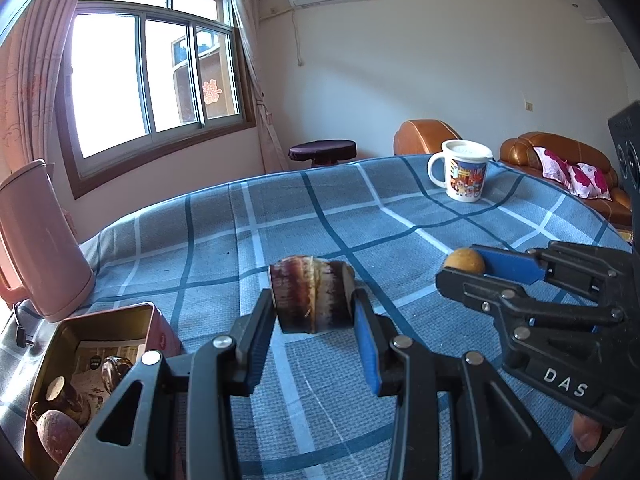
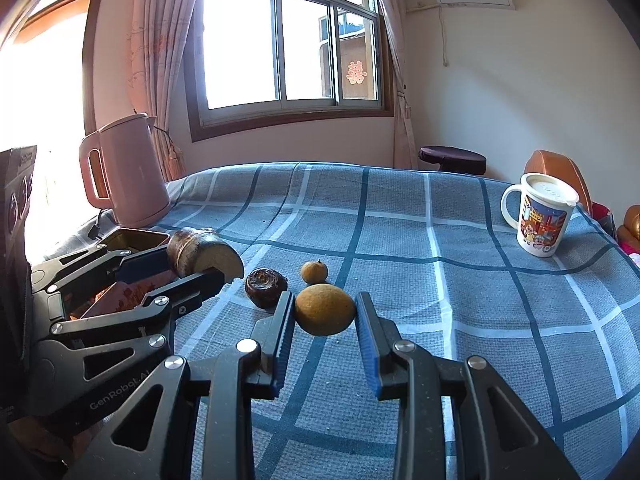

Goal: Organize fruits
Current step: 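Carry the taro piece with the left tool while the right tool carries the brown fruit to the tin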

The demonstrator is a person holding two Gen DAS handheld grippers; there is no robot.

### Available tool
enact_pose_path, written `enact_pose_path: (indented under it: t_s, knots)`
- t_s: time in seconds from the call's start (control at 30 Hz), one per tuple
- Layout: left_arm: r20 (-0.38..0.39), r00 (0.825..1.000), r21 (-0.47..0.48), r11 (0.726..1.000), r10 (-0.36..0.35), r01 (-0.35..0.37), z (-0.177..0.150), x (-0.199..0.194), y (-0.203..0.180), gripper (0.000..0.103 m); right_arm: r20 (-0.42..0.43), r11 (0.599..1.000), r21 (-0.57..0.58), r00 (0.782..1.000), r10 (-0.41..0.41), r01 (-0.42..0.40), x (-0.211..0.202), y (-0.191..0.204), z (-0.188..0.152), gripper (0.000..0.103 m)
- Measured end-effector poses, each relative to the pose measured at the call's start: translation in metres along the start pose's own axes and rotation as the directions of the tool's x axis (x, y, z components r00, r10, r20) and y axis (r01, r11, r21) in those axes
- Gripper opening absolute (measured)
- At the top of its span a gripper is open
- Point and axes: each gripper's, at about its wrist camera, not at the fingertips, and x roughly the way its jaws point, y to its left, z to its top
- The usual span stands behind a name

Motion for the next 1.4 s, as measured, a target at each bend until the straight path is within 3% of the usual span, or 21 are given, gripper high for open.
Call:
enact_pose_path:
  t_s: [0.67,1.4]
  knots:
    - [0.059,0.997,-0.050,0.998,0.046,-0.043,-0.001,-0.012,0.009,0.040,0.070,1.000,-0.021,0.998,0.000,0.002,-0.013,0.004,-0.001,0.032]
    - [0.126,0.986,-0.040,0.994,0.107,-0.103,-0.004,-0.029,0.005,0.040,0.136,0.999,-0.046,0.991,0.005,0.001,-0.025,0.007,-0.002,0.032]
